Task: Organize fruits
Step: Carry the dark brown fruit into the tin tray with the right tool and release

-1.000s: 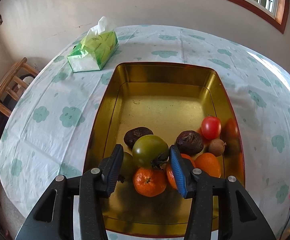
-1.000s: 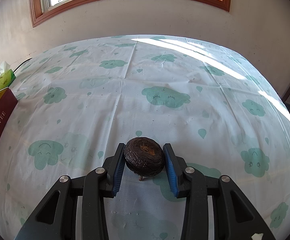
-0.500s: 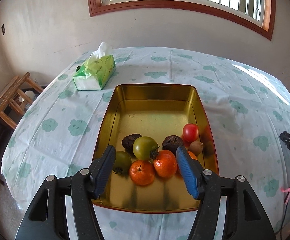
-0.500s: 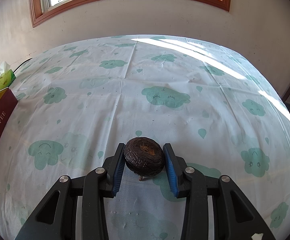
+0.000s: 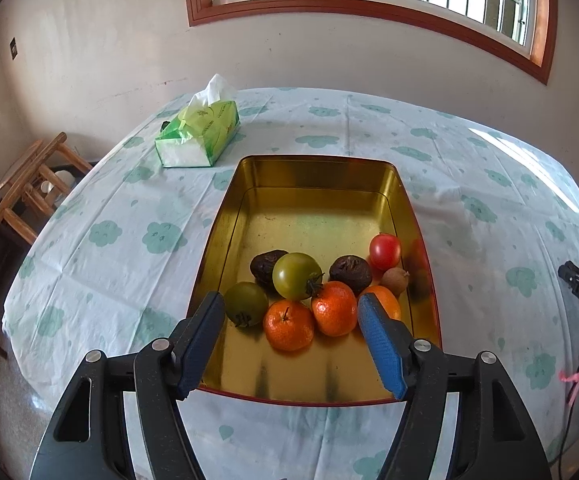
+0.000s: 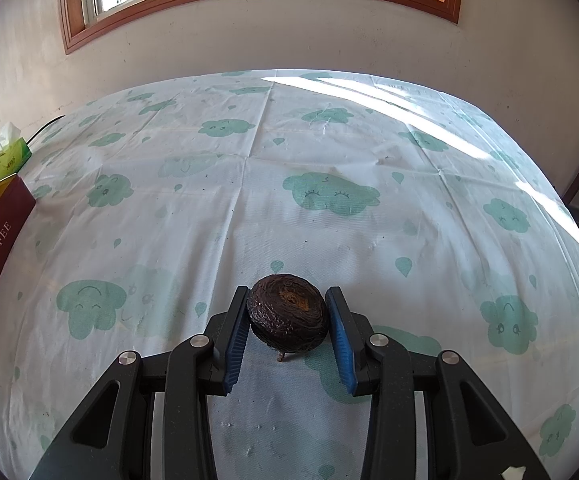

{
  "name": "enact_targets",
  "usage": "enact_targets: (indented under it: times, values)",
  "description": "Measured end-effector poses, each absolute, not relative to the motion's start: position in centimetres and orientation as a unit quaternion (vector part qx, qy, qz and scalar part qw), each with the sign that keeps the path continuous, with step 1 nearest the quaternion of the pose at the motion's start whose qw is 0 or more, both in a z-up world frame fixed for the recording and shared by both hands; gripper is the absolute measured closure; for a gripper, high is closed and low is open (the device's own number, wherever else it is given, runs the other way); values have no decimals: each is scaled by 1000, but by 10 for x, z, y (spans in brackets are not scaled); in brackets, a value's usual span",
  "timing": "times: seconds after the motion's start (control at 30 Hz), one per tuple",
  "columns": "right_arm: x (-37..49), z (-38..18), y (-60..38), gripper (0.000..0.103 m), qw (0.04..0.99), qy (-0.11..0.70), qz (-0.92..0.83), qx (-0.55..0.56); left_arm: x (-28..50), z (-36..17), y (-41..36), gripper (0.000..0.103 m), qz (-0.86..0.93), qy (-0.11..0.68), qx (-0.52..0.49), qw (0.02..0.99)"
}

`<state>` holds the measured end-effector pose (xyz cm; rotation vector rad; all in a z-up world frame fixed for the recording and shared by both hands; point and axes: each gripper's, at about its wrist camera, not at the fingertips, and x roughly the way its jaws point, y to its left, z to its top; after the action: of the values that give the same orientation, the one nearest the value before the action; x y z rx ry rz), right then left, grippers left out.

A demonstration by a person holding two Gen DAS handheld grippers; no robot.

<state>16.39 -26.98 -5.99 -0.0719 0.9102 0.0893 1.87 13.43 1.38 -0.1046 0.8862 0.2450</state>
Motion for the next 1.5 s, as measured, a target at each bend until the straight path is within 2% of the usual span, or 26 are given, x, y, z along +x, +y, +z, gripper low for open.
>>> enact_targets:
  times: [0.1, 0.37, 0.53, 0.57, 0.83, 1.5]
  values:
    - [161, -60, -271, 61, 896, 440, 45, -29, 17, 12, 134, 33, 122, 429, -54, 893]
    - [158, -60, -272, 61, 896, 440, 48, -30, 15, 7, 136, 33, 128, 440, -68, 886]
    - [157, -60, -272, 64, 896, 439, 47, -34, 11, 5, 135, 33, 132, 446, -68, 883]
    - [157, -59, -271, 68, 896, 439, 50, -34, 10, 5, 135, 33, 131, 449, -67, 881]
    - [156, -49, -260, 70, 897, 436, 49, -48, 2, 6, 137, 33, 130, 448, -72, 882]
    - [123, -1, -37, 70, 854, 406, 313, -87, -12, 3, 159, 33, 148, 450, -87, 877]
